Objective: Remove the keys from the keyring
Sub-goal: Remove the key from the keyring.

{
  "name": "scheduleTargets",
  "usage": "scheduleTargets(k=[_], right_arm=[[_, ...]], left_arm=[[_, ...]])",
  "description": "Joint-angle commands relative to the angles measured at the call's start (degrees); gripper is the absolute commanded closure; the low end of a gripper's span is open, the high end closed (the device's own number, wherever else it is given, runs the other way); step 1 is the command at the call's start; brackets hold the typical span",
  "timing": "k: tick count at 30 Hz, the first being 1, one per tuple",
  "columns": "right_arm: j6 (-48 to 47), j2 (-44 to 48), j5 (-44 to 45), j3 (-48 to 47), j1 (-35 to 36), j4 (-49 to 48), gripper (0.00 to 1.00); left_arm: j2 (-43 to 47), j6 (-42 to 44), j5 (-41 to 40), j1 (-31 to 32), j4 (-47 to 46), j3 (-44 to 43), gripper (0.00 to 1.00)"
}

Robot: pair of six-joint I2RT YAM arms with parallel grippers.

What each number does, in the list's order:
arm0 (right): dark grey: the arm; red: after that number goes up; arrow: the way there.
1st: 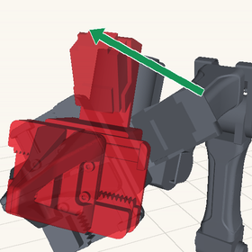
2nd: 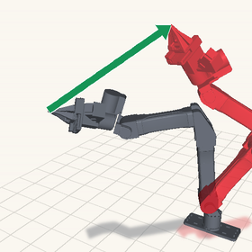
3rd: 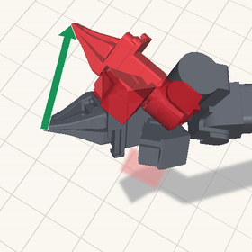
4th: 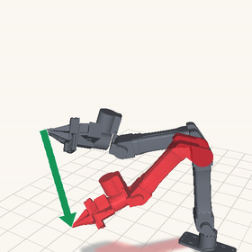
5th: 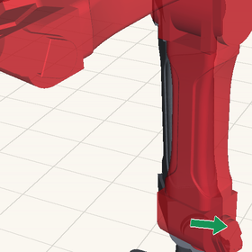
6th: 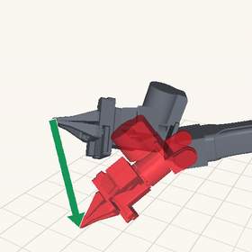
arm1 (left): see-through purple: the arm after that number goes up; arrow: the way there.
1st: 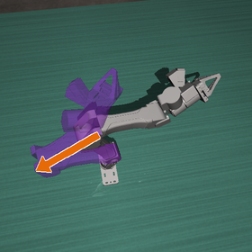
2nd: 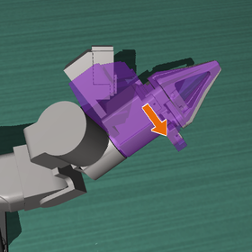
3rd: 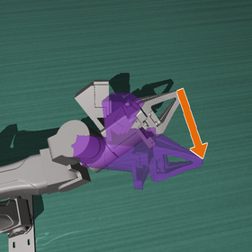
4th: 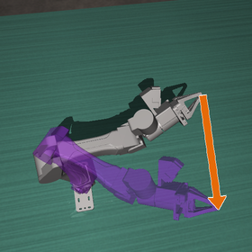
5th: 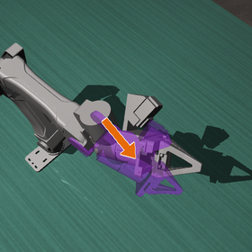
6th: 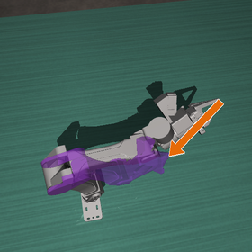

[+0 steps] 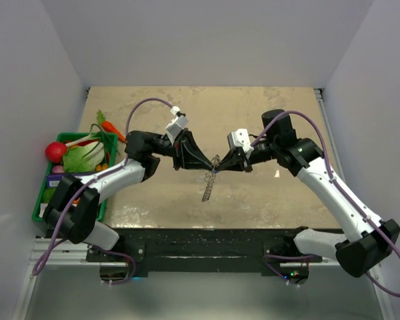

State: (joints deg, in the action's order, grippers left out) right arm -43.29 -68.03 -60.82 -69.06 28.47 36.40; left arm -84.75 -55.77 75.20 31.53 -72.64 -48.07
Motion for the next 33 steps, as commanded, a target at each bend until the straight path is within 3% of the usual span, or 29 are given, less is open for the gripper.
scheduleTargets(k=[1,12,20,27,33], right_arm=[[-9.95,-2.54,3.51,-7.12,-2.01,9.8,1.0],[-16.92,-2.2,8.43,-11.27,0.09,17.12,1.0],[-15.86,-1.49,13.26,-12.5,3.78,17.21,1.0],[-16.47,-2.02,10.03,-11.37,4.31,18.7,1.0],[-17.44,-0.88,7.82,-9.78,4.31,19.41,1.0]], left_arm=[[0.29,3.47,6.27,1.96,-4.45,-2.64,1.0],[-0.77,17.79,7.6,2.4,16.46,-6.5,1.0],[-0.77,46.78,3.38,3.01,54.65,-14.23,1.0],[-0.06,53.29,4.61,3.1,60.67,-15.47,1.0],[-0.15,70.86,7.15,3.1,79.82,-20.91,1.0]])
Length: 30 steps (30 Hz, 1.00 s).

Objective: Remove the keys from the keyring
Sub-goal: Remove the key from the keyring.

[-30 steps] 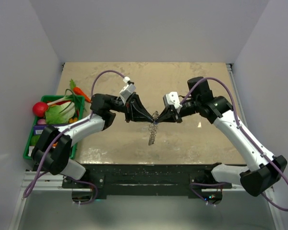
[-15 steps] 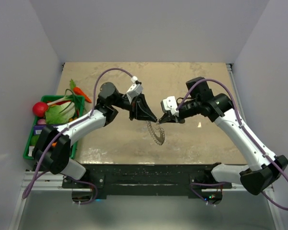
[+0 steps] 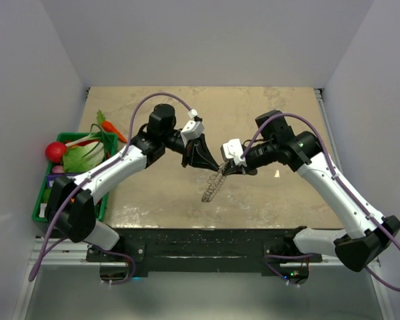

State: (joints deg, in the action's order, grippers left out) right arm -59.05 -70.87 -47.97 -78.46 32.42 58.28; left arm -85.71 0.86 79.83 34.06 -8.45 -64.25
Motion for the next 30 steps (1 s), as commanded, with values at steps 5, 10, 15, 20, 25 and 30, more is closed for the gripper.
scheduleTargets(k=[5,10,15,20,25,30], right_arm=[[-0.46,3.71,-6.09,2.42,-0.08,-4.05,1.0],[7.97,8.28,-5.21,9.98,-0.87,-15.29,1.0],[10.62,11.11,-6.43,15.43,-0.96,-19.08,1.0],[11.85,7.86,-7.85,17.11,-0.96,-20.4,1.0],[13.08,4.96,-4.51,18.6,-0.87,-21.81,1.0],[14.22,4.6,-3.02,20.44,-0.87,-23.56,1.0]], left_arm=[[1.07,25.32,4.1,0.48,27.32,-8.61,1.0],[1.69,27.79,7.69,-1.27,29.54,-9.49,1.0],[2.56,27.17,9.37,-2.86,29.1,-9.75,1.0],[2.3,26.38,10.43,-2.77,29.01,-10.54,1.0],[3.01,26.64,12.09,-2.86,29.71,-10.9,1.0],[2.83,31.11,12.72,-2.95,34.54,-12.92,1.0]])
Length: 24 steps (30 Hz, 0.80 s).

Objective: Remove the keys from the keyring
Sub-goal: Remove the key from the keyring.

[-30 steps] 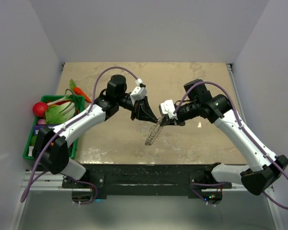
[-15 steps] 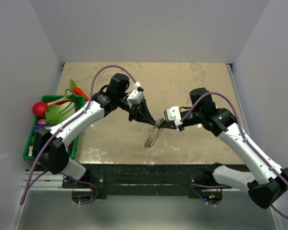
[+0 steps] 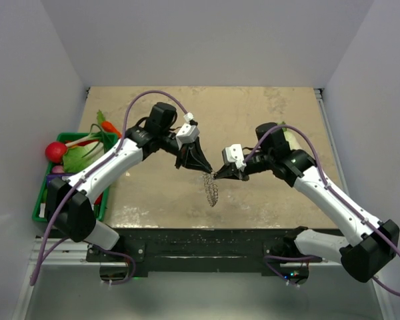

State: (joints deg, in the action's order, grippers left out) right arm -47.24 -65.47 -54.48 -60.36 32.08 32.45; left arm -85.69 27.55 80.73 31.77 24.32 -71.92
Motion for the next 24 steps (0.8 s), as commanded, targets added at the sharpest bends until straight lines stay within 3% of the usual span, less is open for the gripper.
scheduleTargets(k=[1,9,17,24], right_arm=[[2.42,-0.97,3.68,2.44,-0.52,2.27,1.0],[4.6,-3.26,7.36,2.35,1.67,0.88,1.0],[13.4,1.57,32.73,3.23,4.75,-13.54,1.0],[12.27,5.88,41.9,1.74,4.84,-16.54,1.0]], left_arm=[[2.72,4.88,12.17,-0.66,3.01,-5.77,1.0],[2.72,6.2,12.61,-0.74,4.78,-6.48,1.0],[2.72,2.25,6.99,0.75,1.1,-4.55,1.0],[2.81,-4.85,2.25,0.75,-5.48,-3.06,1.0]])
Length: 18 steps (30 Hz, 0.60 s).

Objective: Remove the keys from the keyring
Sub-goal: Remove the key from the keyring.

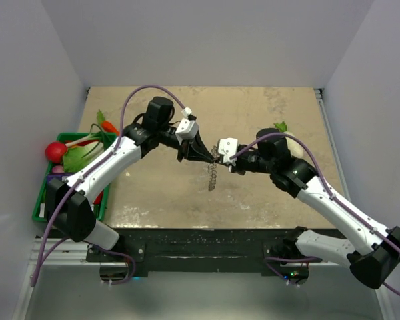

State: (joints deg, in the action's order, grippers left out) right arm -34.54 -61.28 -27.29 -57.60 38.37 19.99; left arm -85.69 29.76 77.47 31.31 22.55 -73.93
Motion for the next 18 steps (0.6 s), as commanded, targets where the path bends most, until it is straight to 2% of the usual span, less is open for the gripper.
scheduleTargets(k=[1,9,16,18], right_arm=[[-0.7,2.21,15.33,-0.85,-1.37,-4.17,1.0],[-5.09,4.67,11.99,-0.67,-0.93,2.25,1.0],[-7.19,4.76,21.02,-1.9,0.04,-0.12,1.0],[-7.73,4.41,24.37,-1.37,1.7,-1.61,1.0]], left_arm=[[2.9,-8.47,4.54,1.21,-4.95,-0.78,1.0],[3.78,-18.06,-1.53,1.3,-15.07,1.86,1.0],[3.25,-24.56,-4.26,1.3,-21.22,3.53,1.0],[2.99,-29.21,-4.7,1.21,-26.83,5.37,1.0]])
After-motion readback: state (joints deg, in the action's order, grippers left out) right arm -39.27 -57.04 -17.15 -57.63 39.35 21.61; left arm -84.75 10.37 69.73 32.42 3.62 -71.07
